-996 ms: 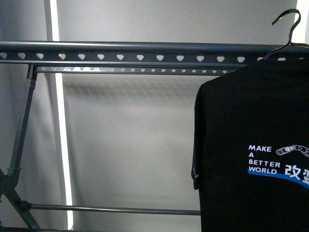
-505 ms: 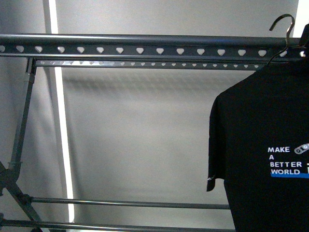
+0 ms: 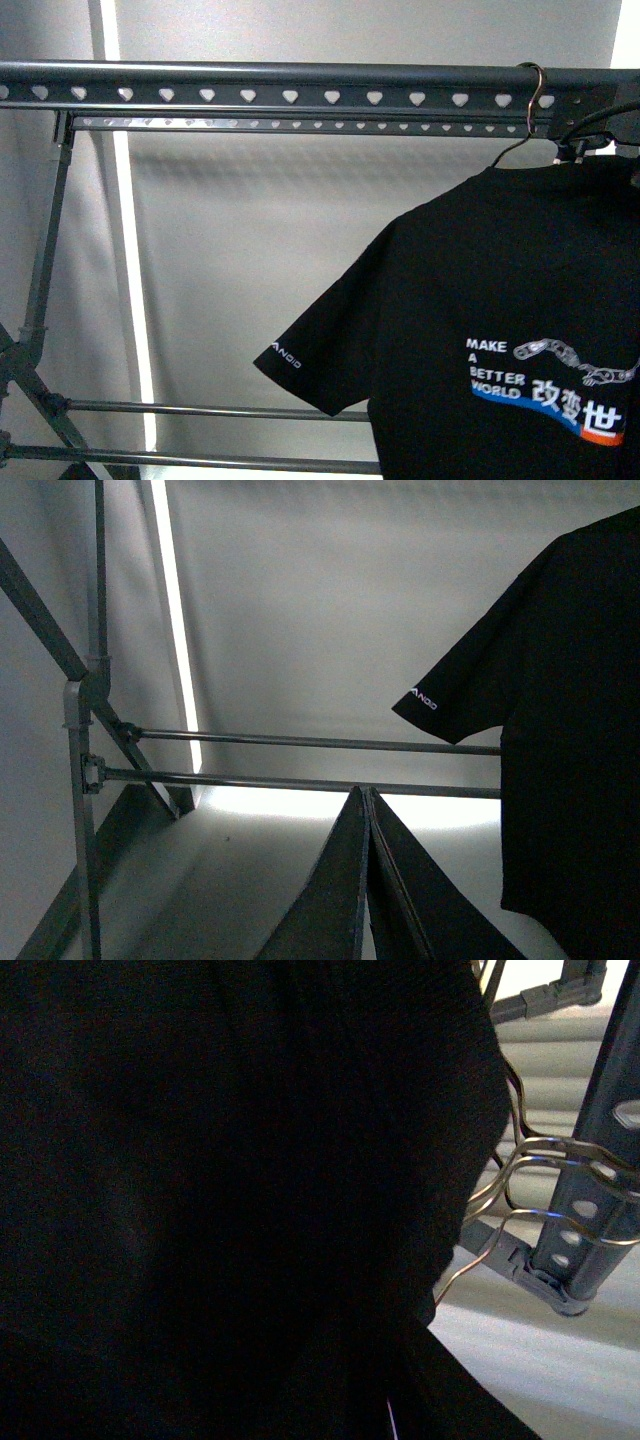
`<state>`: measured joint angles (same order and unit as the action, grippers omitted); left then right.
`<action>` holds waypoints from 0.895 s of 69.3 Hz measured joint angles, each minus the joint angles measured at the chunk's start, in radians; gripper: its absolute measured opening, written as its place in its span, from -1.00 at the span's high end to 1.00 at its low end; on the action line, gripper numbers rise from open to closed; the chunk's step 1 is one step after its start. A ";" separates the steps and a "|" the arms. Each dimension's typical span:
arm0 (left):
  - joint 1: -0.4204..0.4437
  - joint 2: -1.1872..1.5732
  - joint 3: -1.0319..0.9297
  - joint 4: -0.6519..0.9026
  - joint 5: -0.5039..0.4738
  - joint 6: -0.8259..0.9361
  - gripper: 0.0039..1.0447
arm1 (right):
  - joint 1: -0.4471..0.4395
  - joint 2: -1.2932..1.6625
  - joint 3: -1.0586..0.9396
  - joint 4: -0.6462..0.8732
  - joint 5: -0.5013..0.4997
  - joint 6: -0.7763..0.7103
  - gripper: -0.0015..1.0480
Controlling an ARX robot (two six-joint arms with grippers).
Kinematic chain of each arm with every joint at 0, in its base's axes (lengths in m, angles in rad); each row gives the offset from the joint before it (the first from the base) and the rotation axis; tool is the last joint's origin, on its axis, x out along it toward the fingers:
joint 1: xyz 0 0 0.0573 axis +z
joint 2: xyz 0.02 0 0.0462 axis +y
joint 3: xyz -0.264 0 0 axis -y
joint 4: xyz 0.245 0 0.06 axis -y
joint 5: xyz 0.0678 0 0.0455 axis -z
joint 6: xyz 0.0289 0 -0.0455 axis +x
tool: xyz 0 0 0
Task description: Hang clothes on hanger
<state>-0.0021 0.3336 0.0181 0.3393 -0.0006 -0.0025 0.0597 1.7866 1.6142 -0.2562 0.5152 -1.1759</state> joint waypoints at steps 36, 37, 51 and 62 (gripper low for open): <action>0.000 -0.184 0.000 -0.187 -0.001 0.000 0.94 | -0.056 -0.852 -0.722 0.521 -0.657 0.872 -0.85; 0.000 -0.209 0.000 -0.226 -0.001 0.000 0.94 | -0.068 -0.898 -0.766 0.535 -0.671 0.938 -0.86; 0.000 -0.328 0.000 -0.337 0.000 0.000 0.94 | -0.072 -1.474 -1.168 0.229 -0.523 1.278 -0.57; 0.000 -0.329 0.000 -0.337 0.000 0.000 0.94 | -0.064 -1.553 -1.286 0.158 -0.519 1.197 -0.02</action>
<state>-0.0021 0.0044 0.0181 0.0025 -0.0006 -0.0021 -0.0040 0.2333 0.3279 -0.0978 -0.0040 0.0212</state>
